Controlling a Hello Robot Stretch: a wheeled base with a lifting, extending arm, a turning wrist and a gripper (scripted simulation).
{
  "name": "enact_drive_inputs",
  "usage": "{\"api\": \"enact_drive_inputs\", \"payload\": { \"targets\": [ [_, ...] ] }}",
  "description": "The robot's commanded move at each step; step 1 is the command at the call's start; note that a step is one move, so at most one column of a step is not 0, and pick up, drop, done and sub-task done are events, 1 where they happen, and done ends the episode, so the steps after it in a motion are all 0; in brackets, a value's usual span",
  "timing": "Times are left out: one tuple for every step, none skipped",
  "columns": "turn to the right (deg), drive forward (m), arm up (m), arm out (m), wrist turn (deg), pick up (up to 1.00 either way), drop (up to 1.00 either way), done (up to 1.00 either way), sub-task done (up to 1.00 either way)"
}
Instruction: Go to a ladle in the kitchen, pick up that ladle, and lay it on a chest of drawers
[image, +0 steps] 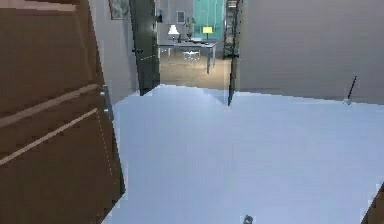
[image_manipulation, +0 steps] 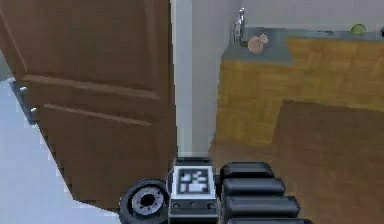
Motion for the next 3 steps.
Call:
{"api": "enact_drive_inputs", "payload": {
  "targets": [
    [0.0, 1.00, 0.00, 0.00, 0.0, 0.00, 0.00, 0.00, 0.00],
    [0.0, 1.00, 0.00, 0.00, 0.0, 0.00, 0.00, 0.00, 0.00],
    [3.0, 0.00, 0.00, 0.00, 0.0, 0.00, 0.00, 0.00, 0.00]
  ]
}}
